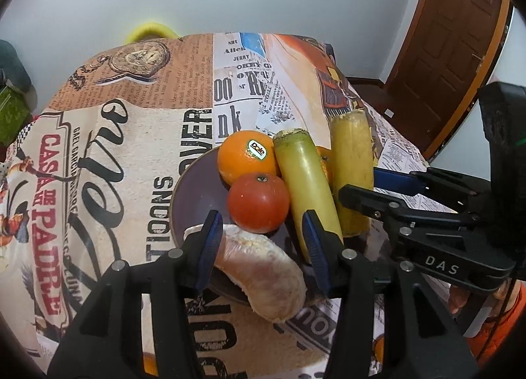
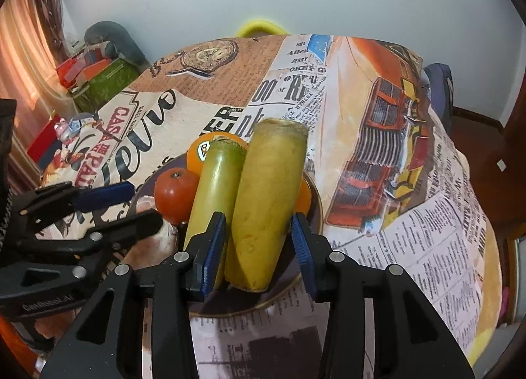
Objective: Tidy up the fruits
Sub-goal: 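Carry the tomato onto the plate with the left gripper while the right gripper carries the squash there, then open the left gripper over the plate while the right gripper adjusts the squash on the plate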
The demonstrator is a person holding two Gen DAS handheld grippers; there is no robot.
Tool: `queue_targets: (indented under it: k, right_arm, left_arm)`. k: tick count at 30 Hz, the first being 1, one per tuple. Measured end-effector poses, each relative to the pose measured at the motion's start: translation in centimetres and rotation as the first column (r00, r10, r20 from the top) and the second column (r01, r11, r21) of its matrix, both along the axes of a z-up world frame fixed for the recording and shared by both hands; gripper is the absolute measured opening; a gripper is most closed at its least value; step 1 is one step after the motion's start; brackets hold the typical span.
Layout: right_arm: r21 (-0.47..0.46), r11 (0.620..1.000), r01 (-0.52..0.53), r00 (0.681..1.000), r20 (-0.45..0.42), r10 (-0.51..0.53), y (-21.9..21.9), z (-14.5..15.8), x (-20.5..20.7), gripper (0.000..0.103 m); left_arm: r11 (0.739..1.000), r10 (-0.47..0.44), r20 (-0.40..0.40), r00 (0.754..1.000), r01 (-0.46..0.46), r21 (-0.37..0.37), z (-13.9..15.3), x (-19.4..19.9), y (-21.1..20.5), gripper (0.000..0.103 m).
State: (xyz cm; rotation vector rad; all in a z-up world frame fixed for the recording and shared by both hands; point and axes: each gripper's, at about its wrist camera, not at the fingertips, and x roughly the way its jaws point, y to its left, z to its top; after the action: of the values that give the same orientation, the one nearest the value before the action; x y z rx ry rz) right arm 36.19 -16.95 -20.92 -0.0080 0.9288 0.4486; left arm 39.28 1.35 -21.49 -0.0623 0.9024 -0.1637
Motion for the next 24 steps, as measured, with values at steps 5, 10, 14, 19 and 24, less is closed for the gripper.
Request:
queue_targets:
  k: [5, 10, 14, 19, 24]
  right_arm:
    - [-0.015, 1.000, 0.001, 1.000, 0.021, 0.000, -0.3, 1.0, -1.3, 0.045]
    - [-0.053, 0.999, 0.000, 0.999, 0.036, 0.002, -0.3, 1.3, -2.0, 0.050]
    - [-0.058, 0.998, 0.022, 0.999, 0.041, -0.020, -1.4, 1.4, -2.6, 0.050]
    - [-0.075, 0.994, 0.074, 0.997, 0.042, -0.071, -4.1, 1.6, -3.2, 0.050]
    - [-0.069, 0.986, 0.152, 0.988, 0.029, -0.150, -6.9, 1.4, -2.3, 0.050]
  left_arm:
    - [1.000, 0.008, 0.014, 1.000, -0.008, 0.000, 1.2, -1.6, 0.4, 0.050]
    - [1.000, 0.012, 0.040, 0.999, -0.012, -0.001, 2.7, -3.5, 0.9, 0.050]
    - [1.000, 0.016, 0.068, 0.998, -0.016, 0.007, 3.7, -4.6, 1.4, 0.051]
    - [0.999, 0.039, 0.094, 0.995, -0.041, 0.016, 4.3, -5.7, 2.3, 0.052]
    - [0.998, 0.061, 0.096, 0.994, -0.063, 0.021, 3.7, -5.9, 3.0, 0.054]
